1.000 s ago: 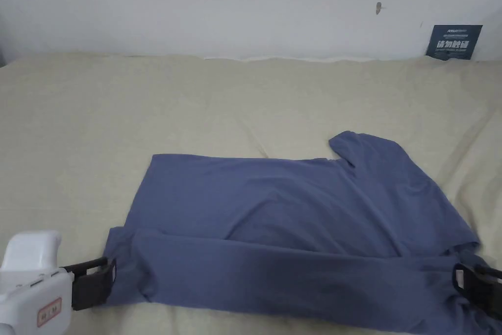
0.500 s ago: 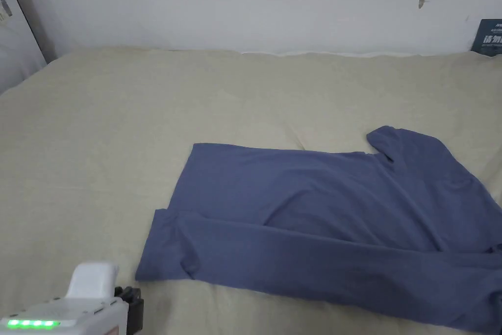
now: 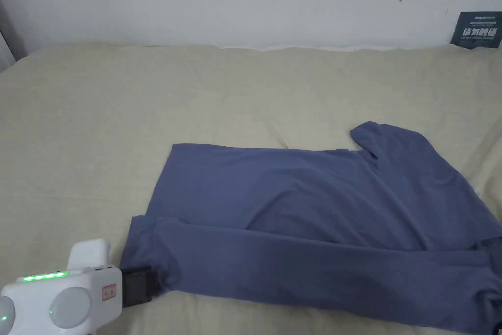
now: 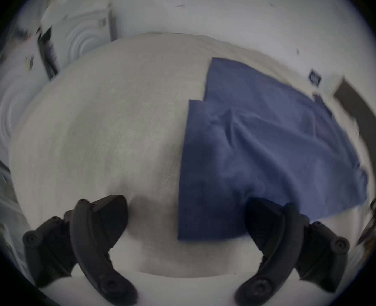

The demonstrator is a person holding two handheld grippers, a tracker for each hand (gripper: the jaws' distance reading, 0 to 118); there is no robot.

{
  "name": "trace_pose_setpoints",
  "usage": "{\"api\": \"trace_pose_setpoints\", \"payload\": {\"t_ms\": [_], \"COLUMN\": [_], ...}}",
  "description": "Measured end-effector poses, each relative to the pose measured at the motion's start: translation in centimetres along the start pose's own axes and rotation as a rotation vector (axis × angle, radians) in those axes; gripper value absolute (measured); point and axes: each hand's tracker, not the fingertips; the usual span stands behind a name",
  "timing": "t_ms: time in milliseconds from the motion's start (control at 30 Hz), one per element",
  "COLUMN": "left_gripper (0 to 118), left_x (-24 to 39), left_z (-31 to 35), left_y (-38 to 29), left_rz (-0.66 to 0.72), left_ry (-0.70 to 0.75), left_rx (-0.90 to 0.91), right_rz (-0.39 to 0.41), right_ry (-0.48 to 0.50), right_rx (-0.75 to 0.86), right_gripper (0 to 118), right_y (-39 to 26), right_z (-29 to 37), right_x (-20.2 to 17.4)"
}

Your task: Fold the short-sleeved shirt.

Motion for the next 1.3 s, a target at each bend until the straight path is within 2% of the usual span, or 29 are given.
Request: {"api": "trace_pose_setpoints", "payload": {"t_ms": [33, 100, 167, 200, 233, 267, 367, 500, 533, 600, 633, 667, 767, 933, 967, 1000, 1033, 1067, 1100, 1133, 1167, 1233, 1300], "left_gripper": [94, 64, 49, 42, 25, 12, 12, 11, 11, 11, 12, 12, 12, 12, 12, 12, 12, 12, 12, 12, 12, 12, 12], "left_x": [0.5, 1.5, 2.6, 3.3, 3.7, 3.8, 4.0, 3.3, 3.3, 3.3, 3.3, 3.3, 3.1, 2.9, 2.9, 2.9, 2.9, 2.8, 2.8, 2.4, 2.3, 2.3, 2.6], "left_z": [0.2, 1.2, 1.6, 1.7, 1.6, 1.4, 1.8, 2.2, 2.3, 2.4, 2.4, 2.4, 2.2, 2.3, 2.3, 2.4, 2.4, 2.4, 2.5, 2.2, 2.2, 2.4, 2.9], "left_y": [-0.2, -0.4, -0.4, -0.7, -0.8, -0.6, -0.4, -0.1, 0.0, 0.1, 0.0, 0.0, 0.0, -0.1, -0.1, 0.1, 0.1, 0.1, 0.2, 0.4, 0.4, 0.5, 0.7], "left_rz": [-0.057, -0.029, -0.072, -0.138, -0.173, -0.180, -0.160, -0.134, -0.130, -0.129, -0.133, -0.135, -0.125, -0.128, -0.128, -0.126, -0.123, -0.118, -0.115, -0.113, -0.113, -0.118, -0.123], "left_ry": [0.031, -0.011, -0.004, 0.016, 0.086, 0.018, 0.044, 0.018, 0.016, 0.015, 0.015, 0.015, 0.010, -0.004, -0.006, -0.008, -0.009, -0.012, -0.014, -0.015, -0.016, -0.015, -0.012], "left_rx": [0.006, 0.028, 0.051, 0.058, 0.076, 0.067, 0.063, 0.057, 0.053, 0.055, 0.051, 0.049, 0.044, 0.042, 0.042, 0.041, 0.041, 0.040, 0.038, 0.039, 0.037, 0.035, 0.040], "right_rz": [-0.011, -0.015, 0.000, 0.009, 0.012, 0.009, -0.011, -0.030, -0.027, 0.006, 0.026, 0.055, 0.125, 0.125, 0.118, 0.107, 0.121, 0.192, 0.219, 0.230, 0.235, 0.224, 0.199], "right_ry": [0.003, 0.005, -0.008, -0.010, -0.009, -0.007, 0.003, -0.031, -0.044, -0.063, -0.085, -0.106, -0.166, -0.163, -0.157, -0.153, -0.147, -0.247, -0.211, -0.221, -0.252, -0.204, -0.196], "right_rx": [0.002, 0.000, -0.007, -0.010, -0.014, -0.015, -0.024, -0.009, -0.015, -0.080, -0.085, -0.068, -0.039, -0.068, -0.100, -0.123, -0.123, -0.105, -0.084, -0.077, -0.073, -0.101, -0.108], "right_gripper": [0, 0, 0, 0, 0, 0, 0, 2, 13, 69, 93, 107, 107, 103, 85, 74, 68, 59, 43, 29, 26, 22, 18], "right_y": [0.0, 0.0, -0.1, -0.3, -0.4, -0.6, -0.8, -0.6, -0.5, 0.2, 0.4, 0.5, 1.3, 2.8, 2.8, 2.8, 2.6, 2.3, 2.3, 2.2, 2.2, 2.6, 2.8], "right_z": [-0.1, -0.2, -0.4, -0.5, -0.5, -0.5, -0.2, -0.4, -0.7, -1.6, -2.0, -2.5, -3.3, -6.9, -7.3, -8.0, -8.3, -8.4, -7.8, -7.5, -7.2, -7.0, -6.7], "right_x": [0.0, 0.0, -0.1, -0.2, 0.0, 0.2, 0.8, 2.2, 2.8, 3.7, 3.9, 4.2, 4.9, 5.5, 5.3, 4.9, 4.4, 4.1, 3.6, 3.4, 3.4, 3.5, 3.4]}}
